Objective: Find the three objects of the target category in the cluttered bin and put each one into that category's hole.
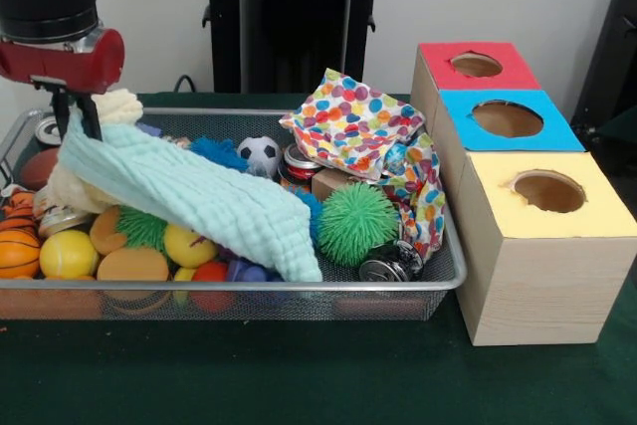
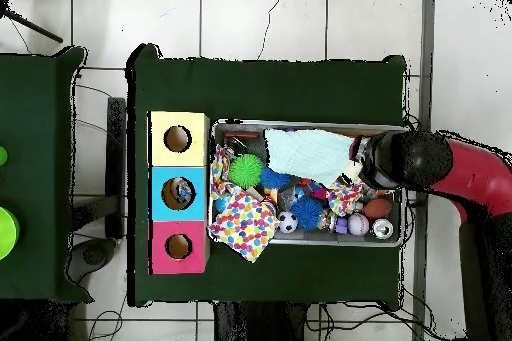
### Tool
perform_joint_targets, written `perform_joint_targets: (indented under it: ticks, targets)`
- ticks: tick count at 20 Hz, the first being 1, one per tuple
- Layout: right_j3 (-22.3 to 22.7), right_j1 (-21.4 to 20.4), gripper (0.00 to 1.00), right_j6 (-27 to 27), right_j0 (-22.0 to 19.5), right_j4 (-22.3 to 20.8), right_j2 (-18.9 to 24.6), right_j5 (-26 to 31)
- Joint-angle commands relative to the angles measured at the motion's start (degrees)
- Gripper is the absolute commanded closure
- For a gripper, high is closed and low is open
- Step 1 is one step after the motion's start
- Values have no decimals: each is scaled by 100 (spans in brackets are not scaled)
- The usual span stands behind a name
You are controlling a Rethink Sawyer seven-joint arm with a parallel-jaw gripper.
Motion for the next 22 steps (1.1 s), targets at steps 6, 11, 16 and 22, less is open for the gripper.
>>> perform_joint_targets:
  ticks: [6,11,16,22]
  targets:
    - [-925,-145,100,-2599,-128,-520,755,1525]
    - [-1172,-266,100,-2779,-156,-568,778,2037]
    - [-1675,-290,100,-3056,-124,-647,788,2853]
    - [-2101,-197,100,-3313,-126,-697,836,3334]
